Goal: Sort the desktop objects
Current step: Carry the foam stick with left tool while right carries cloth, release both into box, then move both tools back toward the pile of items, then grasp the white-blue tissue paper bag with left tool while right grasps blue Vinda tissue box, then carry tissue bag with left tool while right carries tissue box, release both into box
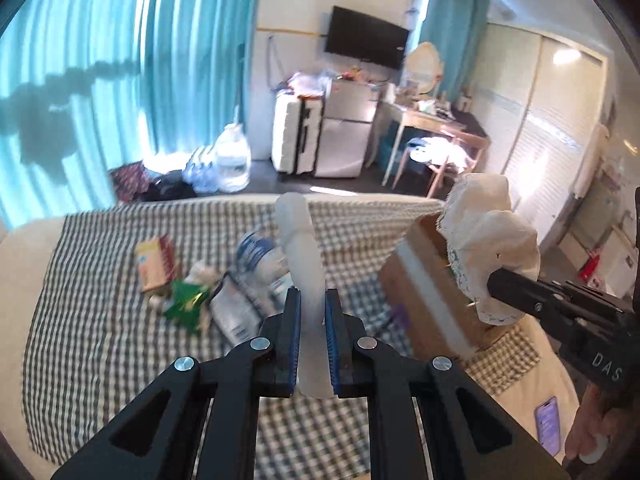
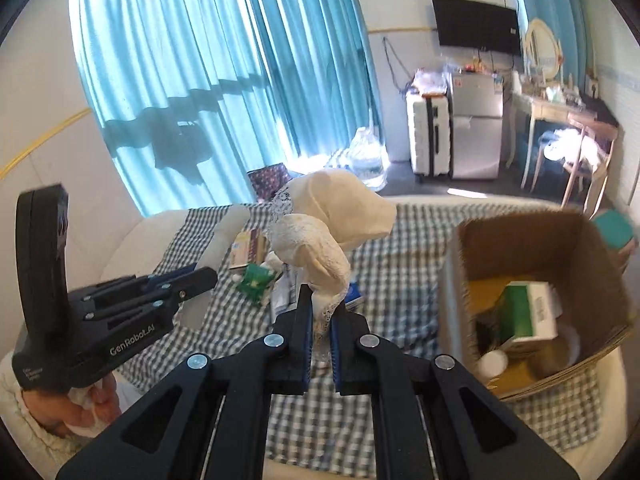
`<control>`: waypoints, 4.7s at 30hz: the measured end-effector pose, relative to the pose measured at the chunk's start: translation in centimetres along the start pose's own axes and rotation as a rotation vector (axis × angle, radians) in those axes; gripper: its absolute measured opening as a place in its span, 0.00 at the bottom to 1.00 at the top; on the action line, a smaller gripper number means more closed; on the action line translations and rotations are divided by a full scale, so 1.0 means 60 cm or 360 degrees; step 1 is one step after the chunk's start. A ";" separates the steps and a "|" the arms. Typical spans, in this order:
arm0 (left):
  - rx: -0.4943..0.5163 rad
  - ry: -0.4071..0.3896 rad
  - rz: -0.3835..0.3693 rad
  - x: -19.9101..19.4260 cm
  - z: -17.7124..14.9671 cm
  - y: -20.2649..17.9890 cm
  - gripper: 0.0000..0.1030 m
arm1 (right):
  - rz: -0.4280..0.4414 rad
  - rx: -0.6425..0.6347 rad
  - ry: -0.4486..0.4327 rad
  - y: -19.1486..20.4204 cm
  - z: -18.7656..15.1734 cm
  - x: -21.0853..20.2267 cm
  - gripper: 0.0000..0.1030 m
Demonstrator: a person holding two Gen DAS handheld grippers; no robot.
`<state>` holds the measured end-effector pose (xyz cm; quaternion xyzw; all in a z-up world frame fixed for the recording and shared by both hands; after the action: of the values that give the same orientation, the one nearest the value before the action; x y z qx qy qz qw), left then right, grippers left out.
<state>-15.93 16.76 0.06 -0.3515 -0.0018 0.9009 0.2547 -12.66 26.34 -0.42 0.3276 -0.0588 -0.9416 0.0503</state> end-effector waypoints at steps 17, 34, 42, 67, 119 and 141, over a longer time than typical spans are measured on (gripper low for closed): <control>0.0305 0.0148 -0.0381 0.187 0.042 -0.347 0.11 | -0.0371 0.0190 0.0051 -0.330 0.018 -0.033 0.08; 0.0151 0.0161 -0.0187 0.242 0.043 -0.269 0.94 | -0.0437 0.0590 -0.0066 -0.450 0.004 -0.011 0.71; 0.0080 -0.0046 -0.0005 0.099 0.096 -0.143 0.98 | -0.0376 0.0477 -0.0122 -0.357 0.037 -0.057 0.71; -0.0359 0.0002 0.0516 0.014 -0.071 0.255 1.00 | -0.0063 -0.0002 -0.0073 0.023 0.012 0.098 0.71; -0.0301 0.0430 0.0403 0.340 -0.163 0.288 0.28 | -0.0148 -0.0065 0.0519 -0.033 -0.147 0.489 0.51; -0.0231 0.0019 0.0475 0.018 -0.028 0.209 0.28 | -0.0072 -0.0002 0.0048 0.018 -0.003 0.108 0.51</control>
<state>-21.29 6.04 -4.17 -0.3706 -0.0131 0.9241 0.0922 -17.52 24.39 -4.36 0.3431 -0.0501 -0.9375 0.0300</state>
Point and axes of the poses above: each gripper's, at about its wrist camera, not at the fingertips, and x roughly the way its jaws point, y to its left, z to its top, the point moved 10 cm from there along x, roughly the way its jaws point, and after that the axes turned 4 degrees about -z, right-handed, at the moved point
